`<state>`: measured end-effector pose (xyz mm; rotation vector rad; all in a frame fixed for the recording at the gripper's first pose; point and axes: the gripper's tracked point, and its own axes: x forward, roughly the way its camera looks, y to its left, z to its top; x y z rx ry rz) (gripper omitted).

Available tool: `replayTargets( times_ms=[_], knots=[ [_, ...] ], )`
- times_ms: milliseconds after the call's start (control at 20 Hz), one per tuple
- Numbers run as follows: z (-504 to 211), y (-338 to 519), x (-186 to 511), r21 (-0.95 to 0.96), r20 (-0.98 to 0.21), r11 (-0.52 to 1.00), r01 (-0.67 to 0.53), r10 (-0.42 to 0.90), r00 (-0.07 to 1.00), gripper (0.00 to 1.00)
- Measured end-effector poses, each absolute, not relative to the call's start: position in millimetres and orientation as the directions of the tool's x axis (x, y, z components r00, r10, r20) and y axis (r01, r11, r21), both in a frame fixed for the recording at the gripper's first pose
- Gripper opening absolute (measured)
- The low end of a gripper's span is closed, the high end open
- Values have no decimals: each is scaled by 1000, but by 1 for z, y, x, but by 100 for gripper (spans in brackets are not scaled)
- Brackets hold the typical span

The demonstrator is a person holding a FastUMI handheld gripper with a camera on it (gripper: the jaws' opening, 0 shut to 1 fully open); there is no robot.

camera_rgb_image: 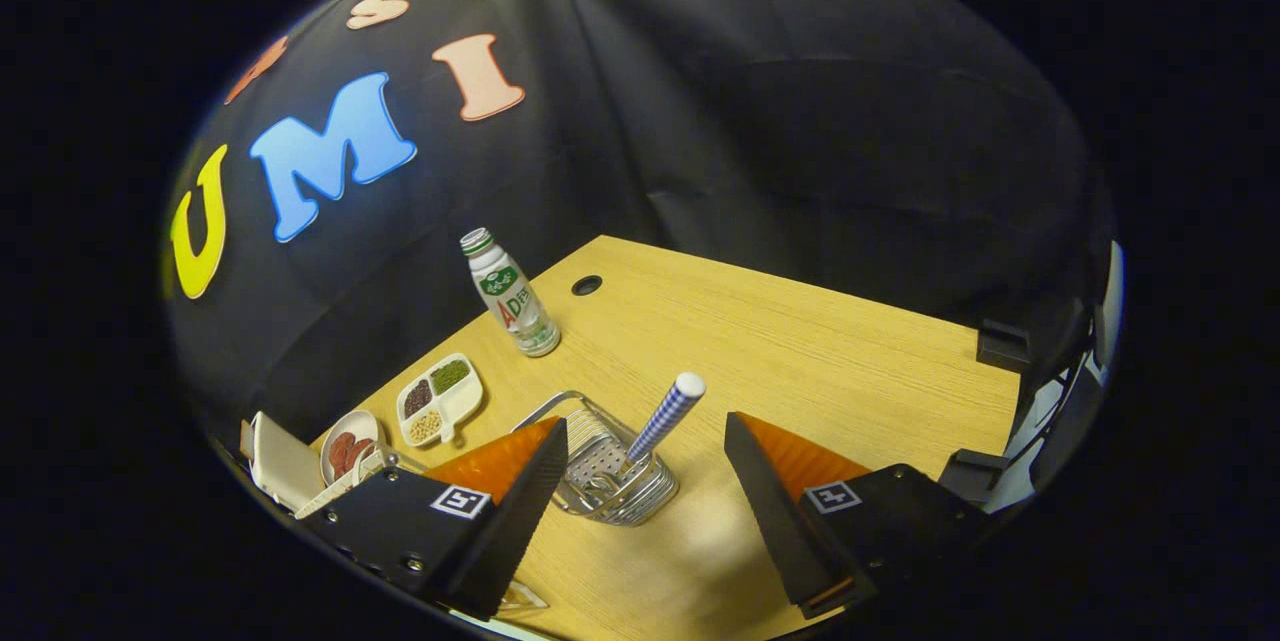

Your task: Take the plate from the dish rack, then take the spoon from the basket and place it into the plate.

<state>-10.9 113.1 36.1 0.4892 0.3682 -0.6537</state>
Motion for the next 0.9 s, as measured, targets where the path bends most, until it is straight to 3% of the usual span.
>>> replayTargets(
  times_ms=[250,300,400,450,500,650,750,850,900],
  knots=[
    [26,94,6,310,-478,675,669,-498,724,96],
    [22,93,7,301,-486,677,672,-497,719,78],
    [20,93,13,301,-492,688,660,-481,726,54],
    [20,96,14,304,-491,698,649,-469,734,48],
    [20,95,16,293,-487,700,651,-476,732,30],
    [30,98,27,319,-454,721,615,-454,767,29],
    [36,104,32,318,-442,738,595,-439,782,9],
    [43,110,39,319,-426,766,558,-410,807,9],
    [40,112,42,300,-432,779,551,-405,806,3]
  ],
)
